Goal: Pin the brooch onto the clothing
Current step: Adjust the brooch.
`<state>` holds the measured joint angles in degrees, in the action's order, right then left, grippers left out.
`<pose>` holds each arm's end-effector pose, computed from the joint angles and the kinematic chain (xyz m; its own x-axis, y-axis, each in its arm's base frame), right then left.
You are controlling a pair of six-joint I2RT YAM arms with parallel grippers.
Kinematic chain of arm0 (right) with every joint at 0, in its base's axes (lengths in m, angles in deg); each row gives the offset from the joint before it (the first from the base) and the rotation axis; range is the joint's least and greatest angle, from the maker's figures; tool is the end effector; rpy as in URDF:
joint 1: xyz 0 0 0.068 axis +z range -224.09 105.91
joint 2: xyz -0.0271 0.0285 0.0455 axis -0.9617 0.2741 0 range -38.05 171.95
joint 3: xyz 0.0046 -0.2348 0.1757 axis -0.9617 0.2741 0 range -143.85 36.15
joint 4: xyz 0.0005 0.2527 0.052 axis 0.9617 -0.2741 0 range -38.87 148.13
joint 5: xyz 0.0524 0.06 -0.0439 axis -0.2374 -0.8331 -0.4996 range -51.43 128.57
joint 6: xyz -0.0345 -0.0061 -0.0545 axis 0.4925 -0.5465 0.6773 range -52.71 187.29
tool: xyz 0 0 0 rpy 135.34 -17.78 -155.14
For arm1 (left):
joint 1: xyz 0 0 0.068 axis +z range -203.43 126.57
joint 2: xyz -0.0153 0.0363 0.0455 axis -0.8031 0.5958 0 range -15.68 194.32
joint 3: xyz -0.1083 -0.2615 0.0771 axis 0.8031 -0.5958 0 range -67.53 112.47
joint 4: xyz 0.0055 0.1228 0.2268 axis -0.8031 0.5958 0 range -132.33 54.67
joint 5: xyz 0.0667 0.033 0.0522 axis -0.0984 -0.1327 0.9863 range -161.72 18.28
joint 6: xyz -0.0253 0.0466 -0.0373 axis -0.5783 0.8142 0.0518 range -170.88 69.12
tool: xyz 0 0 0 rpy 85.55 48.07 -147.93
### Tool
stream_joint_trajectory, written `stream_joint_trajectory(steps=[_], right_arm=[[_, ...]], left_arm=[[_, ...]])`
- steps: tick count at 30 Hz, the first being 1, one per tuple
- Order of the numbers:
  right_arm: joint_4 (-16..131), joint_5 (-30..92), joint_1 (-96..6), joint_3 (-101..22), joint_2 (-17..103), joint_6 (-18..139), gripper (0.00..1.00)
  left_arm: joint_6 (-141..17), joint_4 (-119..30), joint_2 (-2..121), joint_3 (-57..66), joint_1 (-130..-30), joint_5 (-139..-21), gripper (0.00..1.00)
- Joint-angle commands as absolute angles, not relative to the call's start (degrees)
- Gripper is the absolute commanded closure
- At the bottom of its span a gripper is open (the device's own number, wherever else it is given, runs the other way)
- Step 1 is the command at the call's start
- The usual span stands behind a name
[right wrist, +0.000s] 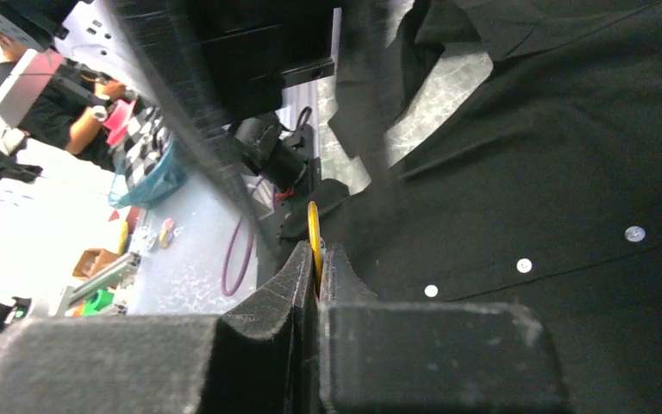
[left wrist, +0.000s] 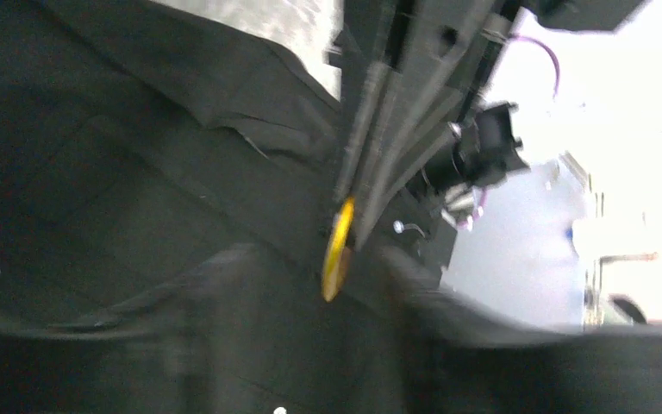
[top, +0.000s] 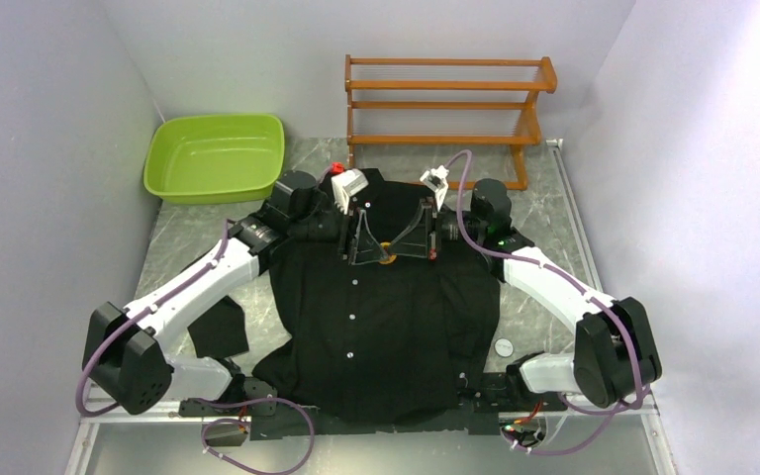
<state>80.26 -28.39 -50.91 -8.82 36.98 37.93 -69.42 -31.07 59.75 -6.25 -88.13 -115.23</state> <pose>0.2374 0.1522 0.3071 -0.5968 -0.0469 -0.8010 -0.8024 0.0276 0.5962 0.2243 -0.1978 0.3412 -0.6284 0.1547 -0.7623 0.7639 0.3074 -0.5673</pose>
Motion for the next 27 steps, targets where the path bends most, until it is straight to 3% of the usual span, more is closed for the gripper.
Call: stream_joint_trajectory(steps=[1,4,10,18,27], right_arm=[[72.52,-20.72,-50.06,-13.84,33.29,48.26,1.00],[70.54,-11.95,-49.93,-13.35,30.02,54.14,1.00],[80.88,4.39,-48.94,-4.32,22.63,63.96,1.00],[79.70,7.11,-41.23,-2.72,22.44,89.83,1.00],[85.05,30.56,-20.68,1.91,25.13,121.92,1.00]], left_arm=[[-70.60,-30.33,54.86,-7.46,-88.23,-96.24,0.09],[-71.88,-32.18,48.64,-11.32,-88.23,-85.73,0.05],[-78.17,-26.49,41.69,-12.54,-88.14,-78.81,0.05],[-93.29,-14.96,38.93,-10.95,-87.89,-78.05,0.07],[-99.46,-10.46,37.00,-9.81,-84.94,-84.36,0.07]])
